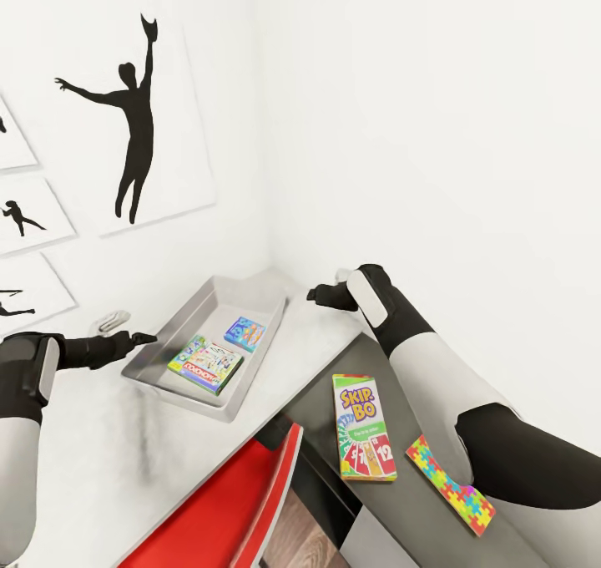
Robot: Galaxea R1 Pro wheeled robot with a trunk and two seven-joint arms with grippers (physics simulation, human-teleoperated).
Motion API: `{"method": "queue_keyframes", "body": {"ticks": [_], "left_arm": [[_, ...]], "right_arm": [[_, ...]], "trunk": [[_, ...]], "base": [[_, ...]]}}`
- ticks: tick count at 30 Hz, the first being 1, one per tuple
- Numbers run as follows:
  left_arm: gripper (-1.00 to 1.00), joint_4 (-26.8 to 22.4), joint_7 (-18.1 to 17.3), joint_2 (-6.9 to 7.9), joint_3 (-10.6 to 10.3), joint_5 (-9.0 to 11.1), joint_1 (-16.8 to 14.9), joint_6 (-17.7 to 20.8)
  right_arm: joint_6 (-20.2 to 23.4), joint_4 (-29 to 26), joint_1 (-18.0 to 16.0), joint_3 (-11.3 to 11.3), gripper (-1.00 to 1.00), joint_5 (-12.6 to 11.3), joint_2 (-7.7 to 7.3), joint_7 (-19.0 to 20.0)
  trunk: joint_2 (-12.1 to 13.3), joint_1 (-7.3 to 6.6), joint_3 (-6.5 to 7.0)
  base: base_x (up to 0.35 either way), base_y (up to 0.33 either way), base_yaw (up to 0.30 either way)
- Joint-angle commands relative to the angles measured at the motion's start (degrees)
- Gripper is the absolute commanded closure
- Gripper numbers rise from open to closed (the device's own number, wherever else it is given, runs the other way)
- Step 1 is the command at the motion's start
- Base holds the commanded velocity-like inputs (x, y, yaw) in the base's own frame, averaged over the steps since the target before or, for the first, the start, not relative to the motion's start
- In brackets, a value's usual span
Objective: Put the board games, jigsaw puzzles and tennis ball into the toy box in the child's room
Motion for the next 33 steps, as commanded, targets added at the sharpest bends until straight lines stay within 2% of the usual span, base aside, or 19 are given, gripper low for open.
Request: {"method": "queue_keyframes", "body": {"ticks": [1, 9, 22, 33], "left_arm": [[-1.0, -0.04, -0.49, -0.01, 0.13, -0.48, -0.08, 0.26], [-1.0, -0.05, -0.49, 0.01, 0.24, -0.41, -0.06, 0.26], [-1.0, -0.1, -0.52, 0.16, 0.42, -0.39, -0.05, 0.26], [-1.0, -0.1, -0.56, 0.13, 0.4, -0.38, -0.06, 0.26]], "right_arm": [[0.1, -0.05, -0.06, 0.1, -1.0, -0.55, 0.0, -0.55], [0.14, -0.04, -0.05, 0.1, -1.0, -0.56, 0.0, -0.53], [0.17, -0.05, -0.06, 0.26, -1.0, -0.55, 0.0, -0.48], [0.18, -0.06, -0.05, 0.27, -1.0, -0.55, 0.0, -0.36]], "trunk": [[-0.12, 0.03, -0.12], [-0.12, 0.03, -0.12], [-0.12, 0.03, -0.05], [-0.12, 0.03, 0.52]], "base": [[-0.077, 0.0, 0.0], [-0.118, 0.0, 0.071], [-0.011, 0.0, 0.27], [0.0, 0.0, 0.239]]}}
